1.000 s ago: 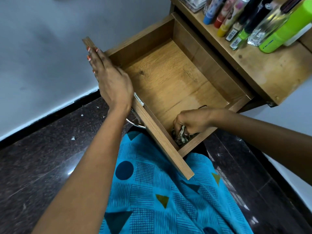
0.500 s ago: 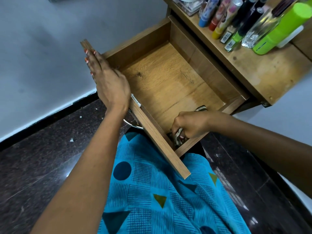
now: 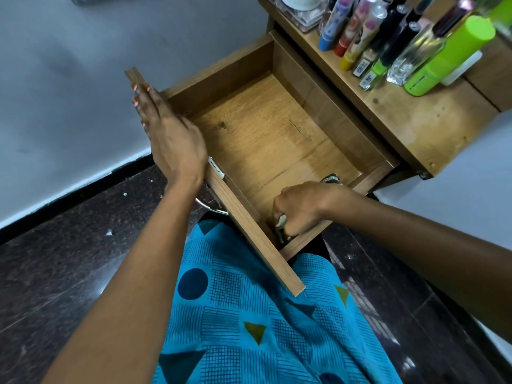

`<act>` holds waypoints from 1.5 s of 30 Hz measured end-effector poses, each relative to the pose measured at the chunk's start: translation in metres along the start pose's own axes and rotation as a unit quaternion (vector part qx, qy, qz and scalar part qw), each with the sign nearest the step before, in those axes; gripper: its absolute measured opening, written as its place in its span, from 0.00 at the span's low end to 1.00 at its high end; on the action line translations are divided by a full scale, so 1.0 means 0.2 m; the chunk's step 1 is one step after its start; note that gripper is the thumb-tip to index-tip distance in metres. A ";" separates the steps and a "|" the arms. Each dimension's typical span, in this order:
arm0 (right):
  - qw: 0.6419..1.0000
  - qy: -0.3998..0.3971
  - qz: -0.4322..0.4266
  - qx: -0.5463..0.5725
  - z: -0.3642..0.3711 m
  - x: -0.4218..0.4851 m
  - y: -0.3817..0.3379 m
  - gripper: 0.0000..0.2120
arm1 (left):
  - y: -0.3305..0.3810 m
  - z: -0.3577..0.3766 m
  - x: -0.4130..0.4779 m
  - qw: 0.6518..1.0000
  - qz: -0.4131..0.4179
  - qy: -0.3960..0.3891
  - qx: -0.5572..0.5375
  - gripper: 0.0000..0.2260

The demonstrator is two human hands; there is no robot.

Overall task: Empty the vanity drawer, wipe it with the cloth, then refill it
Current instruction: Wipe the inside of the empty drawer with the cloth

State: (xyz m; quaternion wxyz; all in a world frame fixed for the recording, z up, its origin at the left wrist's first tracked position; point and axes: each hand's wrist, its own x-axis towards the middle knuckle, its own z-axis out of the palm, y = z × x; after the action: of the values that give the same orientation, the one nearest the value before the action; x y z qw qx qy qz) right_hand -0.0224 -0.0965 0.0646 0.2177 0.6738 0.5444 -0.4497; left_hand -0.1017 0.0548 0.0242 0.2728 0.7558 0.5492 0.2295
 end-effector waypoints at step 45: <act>0.914 0.110 0.350 -0.174 0.02 0.05 0.33 0.16 | 0.00 -0.01 0.00 1.000 0.001 -0.004 0.003 0.24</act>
State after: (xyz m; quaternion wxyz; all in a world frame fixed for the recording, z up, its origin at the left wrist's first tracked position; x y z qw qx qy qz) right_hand 0.0385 -0.1144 0.0414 0.4140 0.8175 0.3643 -0.1659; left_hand -0.1026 0.0548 0.0255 0.2725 0.7580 0.5481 0.2254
